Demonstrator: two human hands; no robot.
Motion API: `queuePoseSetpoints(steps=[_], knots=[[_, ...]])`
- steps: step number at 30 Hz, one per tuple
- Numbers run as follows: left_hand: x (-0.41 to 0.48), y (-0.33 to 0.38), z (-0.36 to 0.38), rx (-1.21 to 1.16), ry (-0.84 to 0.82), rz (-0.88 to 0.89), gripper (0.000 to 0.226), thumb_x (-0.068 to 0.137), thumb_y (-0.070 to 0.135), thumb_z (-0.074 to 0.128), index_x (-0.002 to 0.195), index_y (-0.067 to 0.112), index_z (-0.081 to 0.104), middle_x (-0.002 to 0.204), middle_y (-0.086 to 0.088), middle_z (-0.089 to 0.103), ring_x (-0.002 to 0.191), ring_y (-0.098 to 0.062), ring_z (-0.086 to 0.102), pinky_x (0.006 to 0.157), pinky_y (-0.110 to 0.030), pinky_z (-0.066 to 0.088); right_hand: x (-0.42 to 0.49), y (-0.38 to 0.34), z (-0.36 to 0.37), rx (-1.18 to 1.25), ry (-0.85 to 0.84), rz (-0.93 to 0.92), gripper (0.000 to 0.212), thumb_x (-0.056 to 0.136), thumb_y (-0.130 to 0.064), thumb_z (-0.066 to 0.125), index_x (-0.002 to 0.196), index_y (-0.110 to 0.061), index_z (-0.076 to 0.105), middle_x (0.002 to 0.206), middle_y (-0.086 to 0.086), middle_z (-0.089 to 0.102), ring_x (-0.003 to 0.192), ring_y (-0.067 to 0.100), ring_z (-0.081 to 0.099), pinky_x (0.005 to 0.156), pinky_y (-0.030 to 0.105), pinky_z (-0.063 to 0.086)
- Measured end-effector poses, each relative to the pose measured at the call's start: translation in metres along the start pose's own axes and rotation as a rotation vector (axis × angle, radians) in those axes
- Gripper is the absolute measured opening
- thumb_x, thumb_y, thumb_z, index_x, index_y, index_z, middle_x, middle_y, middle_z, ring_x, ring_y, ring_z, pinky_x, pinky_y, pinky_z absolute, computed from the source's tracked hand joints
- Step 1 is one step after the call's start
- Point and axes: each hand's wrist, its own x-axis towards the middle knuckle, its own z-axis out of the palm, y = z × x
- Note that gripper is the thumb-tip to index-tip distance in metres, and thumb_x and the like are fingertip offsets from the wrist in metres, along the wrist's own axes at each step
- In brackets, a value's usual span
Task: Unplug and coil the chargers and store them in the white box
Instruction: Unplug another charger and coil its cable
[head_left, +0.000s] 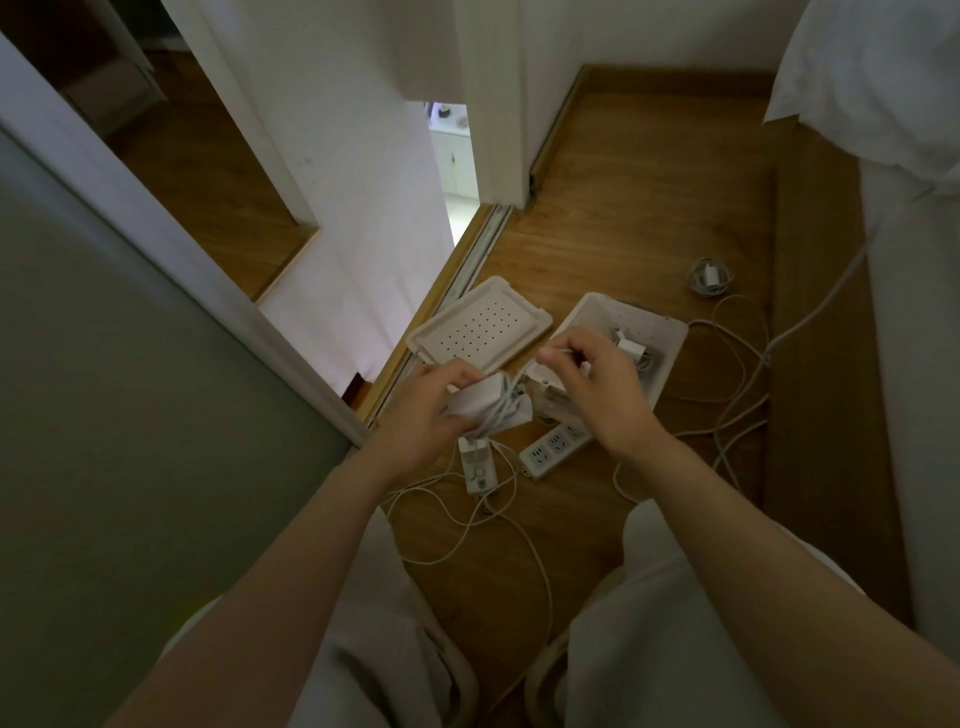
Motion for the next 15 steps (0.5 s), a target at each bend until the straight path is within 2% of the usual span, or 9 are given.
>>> queuePoseSetpoints(steps=[4, 6, 8, 10, 12, 15], knots=[[0.001, 0.007, -0.002, -0.067, -0.023, 0.024, 0.036, 0.081, 0.008, 0.069, 0.1, 0.033, 0.052, 0.105, 0.012, 0.056, 0.104, 0.0, 0.046, 0.082, -0.014, 0.037, 0.002, 0.001, -0.001, 0.069, 0.02, 0.012, 0.014, 0.094, -0.018, 0.051, 0.086, -0.013, 0.061, 0.078, -0.003, 0.053, 0.069, 0.002, 0.046, 0.063, 0.007, 0.037], [-0.001, 0.011, -0.003, -0.153, -0.062, 0.023, 0.036, 0.081, 0.004, 0.068, 0.103, 0.03, 0.055, 0.105, 0.011, 0.06, 0.102, 0.01, 0.05, 0.081, -0.002, 0.036, 0.002, 0.0, 0.0, 0.119, 0.011, 0.025, 0.016, 0.095, -0.017, 0.05, 0.083, -0.015, 0.06, 0.073, -0.006, 0.052, 0.066, -0.001, 0.045, 0.062, 0.008, 0.037], [-0.004, 0.017, -0.004, -0.265, -0.089, 0.022, 0.036, 0.082, 0.0, 0.066, 0.109, 0.022, 0.057, 0.11, 0.009, 0.062, 0.103, 0.014, 0.051, 0.082, 0.003, 0.036, 0.003, -0.001, 0.002, 0.182, -0.004, 0.049, 0.02, 0.096, -0.016, 0.048, 0.078, -0.019, 0.058, 0.07, -0.008, 0.05, 0.063, -0.003, 0.044, 0.062, 0.008, 0.038], [-0.007, 0.024, -0.005, -0.373, -0.107, 0.015, 0.036, 0.083, -0.001, 0.064, 0.113, 0.017, 0.057, 0.113, 0.01, 0.062, 0.105, 0.013, 0.054, 0.084, -0.004, 0.043, 0.003, -0.001, 0.003, 0.249, -0.046, 0.067, 0.023, 0.097, -0.016, 0.045, 0.077, -0.019, 0.056, 0.069, -0.007, 0.05, 0.062, -0.003, 0.045, 0.06, 0.009, 0.038], [-0.009, 0.029, -0.006, -0.471, -0.115, -0.001, 0.037, 0.084, 0.001, 0.064, 0.117, 0.015, 0.055, 0.114, 0.006, 0.064, 0.107, 0.003, 0.058, 0.087, -0.018, 0.051, 0.003, 0.001, 0.006, 0.317, -0.103, 0.109, 0.026, 0.098, -0.015, 0.042, 0.076, -0.016, 0.056, 0.071, -0.004, 0.052, 0.063, 0.0, 0.048, 0.061, 0.011, 0.04], [-0.009, 0.032, -0.007, -0.603, -0.079, -0.018, 0.045, 0.081, 0.0, 0.065, 0.122, 0.013, 0.052, 0.118, -0.003, 0.063, 0.11, -0.015, 0.06, 0.091, -0.032, 0.051, 0.001, 0.008, 0.011, 0.334, -0.201, 0.188, 0.028, 0.099, -0.015, 0.039, 0.089, 0.005, 0.057, 0.072, 0.006, 0.052, 0.065, 0.012, 0.05, 0.062, 0.018, 0.042]])
